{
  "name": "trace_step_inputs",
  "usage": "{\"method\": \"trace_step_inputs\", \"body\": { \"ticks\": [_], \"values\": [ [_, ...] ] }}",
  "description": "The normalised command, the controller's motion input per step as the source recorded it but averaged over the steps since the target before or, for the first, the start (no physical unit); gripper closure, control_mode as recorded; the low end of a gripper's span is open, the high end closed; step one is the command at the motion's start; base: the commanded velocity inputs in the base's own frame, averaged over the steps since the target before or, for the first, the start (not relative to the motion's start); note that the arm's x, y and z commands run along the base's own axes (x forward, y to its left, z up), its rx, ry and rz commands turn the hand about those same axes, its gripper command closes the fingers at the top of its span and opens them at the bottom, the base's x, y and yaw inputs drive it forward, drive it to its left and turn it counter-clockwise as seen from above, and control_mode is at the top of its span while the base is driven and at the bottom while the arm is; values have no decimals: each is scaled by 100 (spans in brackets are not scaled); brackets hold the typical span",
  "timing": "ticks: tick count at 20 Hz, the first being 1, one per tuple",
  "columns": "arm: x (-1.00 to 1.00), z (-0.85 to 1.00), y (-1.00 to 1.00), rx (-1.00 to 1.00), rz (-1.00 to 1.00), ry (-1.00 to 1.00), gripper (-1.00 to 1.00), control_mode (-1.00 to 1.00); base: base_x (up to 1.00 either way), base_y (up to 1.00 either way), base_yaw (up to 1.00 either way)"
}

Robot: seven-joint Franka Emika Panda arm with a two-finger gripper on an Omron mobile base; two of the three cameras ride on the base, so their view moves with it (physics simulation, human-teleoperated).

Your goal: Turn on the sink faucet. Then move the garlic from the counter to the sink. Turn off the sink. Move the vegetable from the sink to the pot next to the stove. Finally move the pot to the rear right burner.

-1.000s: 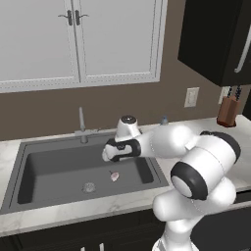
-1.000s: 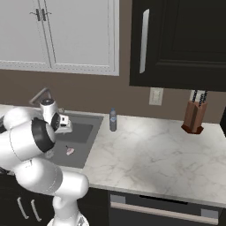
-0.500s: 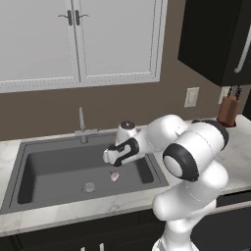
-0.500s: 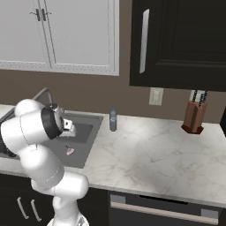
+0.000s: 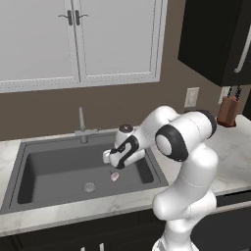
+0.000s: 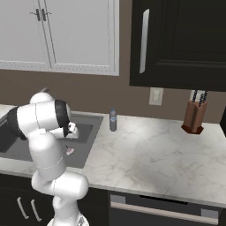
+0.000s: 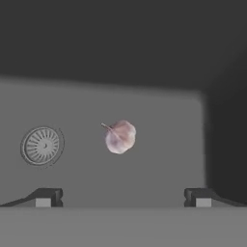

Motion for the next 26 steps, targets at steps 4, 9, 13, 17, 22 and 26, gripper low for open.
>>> {"method": "trace_step_inputs", "body": {
  "ticks": [4,9,13,17,22,26],
  "values": [
    [15,-27,1,0,-1,4,-100,-100,0,0,0],
    [4,-26,2,-1,-1,5,-100,-100,0,0,0],
    [2,-27,0,-1,-2,4,-100,-100,0,0,0],
    [10,-31,2,-2,-2,4,-100,-100,0,0,0],
    [17,-31,8,-2,-1,2,-100,-100,0,0,0],
    [18,-25,14,-1,0,0,-100,-100,0,0,0]
  ]
}}
